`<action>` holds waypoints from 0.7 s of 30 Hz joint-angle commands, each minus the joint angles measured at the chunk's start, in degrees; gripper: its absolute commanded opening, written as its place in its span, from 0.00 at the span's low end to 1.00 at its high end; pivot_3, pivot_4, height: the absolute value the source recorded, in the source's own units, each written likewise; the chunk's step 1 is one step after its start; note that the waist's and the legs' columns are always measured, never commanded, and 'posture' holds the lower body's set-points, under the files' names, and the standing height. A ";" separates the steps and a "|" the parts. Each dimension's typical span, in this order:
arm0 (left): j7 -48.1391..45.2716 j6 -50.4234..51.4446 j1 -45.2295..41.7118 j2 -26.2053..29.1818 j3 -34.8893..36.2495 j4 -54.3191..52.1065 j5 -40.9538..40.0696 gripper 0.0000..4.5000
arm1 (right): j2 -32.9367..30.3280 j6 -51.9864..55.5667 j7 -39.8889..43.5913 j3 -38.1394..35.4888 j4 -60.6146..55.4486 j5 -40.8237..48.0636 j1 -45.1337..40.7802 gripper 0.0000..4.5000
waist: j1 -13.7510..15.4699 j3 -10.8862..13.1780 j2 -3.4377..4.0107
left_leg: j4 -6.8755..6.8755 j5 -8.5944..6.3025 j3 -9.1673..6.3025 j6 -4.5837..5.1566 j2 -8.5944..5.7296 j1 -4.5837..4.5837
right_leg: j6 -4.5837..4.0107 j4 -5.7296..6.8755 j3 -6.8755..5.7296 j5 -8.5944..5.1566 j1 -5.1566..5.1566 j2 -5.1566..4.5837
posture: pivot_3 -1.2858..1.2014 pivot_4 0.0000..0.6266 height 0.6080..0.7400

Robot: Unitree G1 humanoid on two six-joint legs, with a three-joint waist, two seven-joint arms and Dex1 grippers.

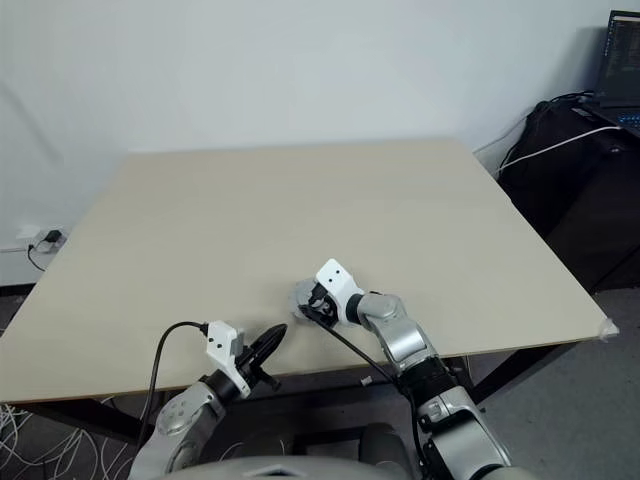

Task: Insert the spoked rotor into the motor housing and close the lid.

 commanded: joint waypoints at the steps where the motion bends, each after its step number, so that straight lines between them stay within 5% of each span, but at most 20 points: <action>1: -0.12 -0.43 -0.35 0.23 0.36 -2.02 -0.25 0.00 | -2.08 1.78 1.13 1.98 2.21 -2.07 2.02 0.73 | 0.18 -0.03 0.05 | -0.01 -0.01 0.00 0.01 -0.01 0.00 | 0.01 -0.01 0.00 -0.01 0.00 -0.01 | 0.52 0.00 1.00; 21: 0.09 0.29 0.12 0.05 0.31 -2.84 -0.64 0.00 | -0.59 3.04 -1.88 -0.33 2.71 -0.84 1.94 0.73 | 0.27 -0.37 0.07 | -0.08 -0.07 -0.01 0.04 -0.01 0.01 | 0.06 -0.03 0.00 -0.12 0.00 -0.04 | 0.52 0.00 1.00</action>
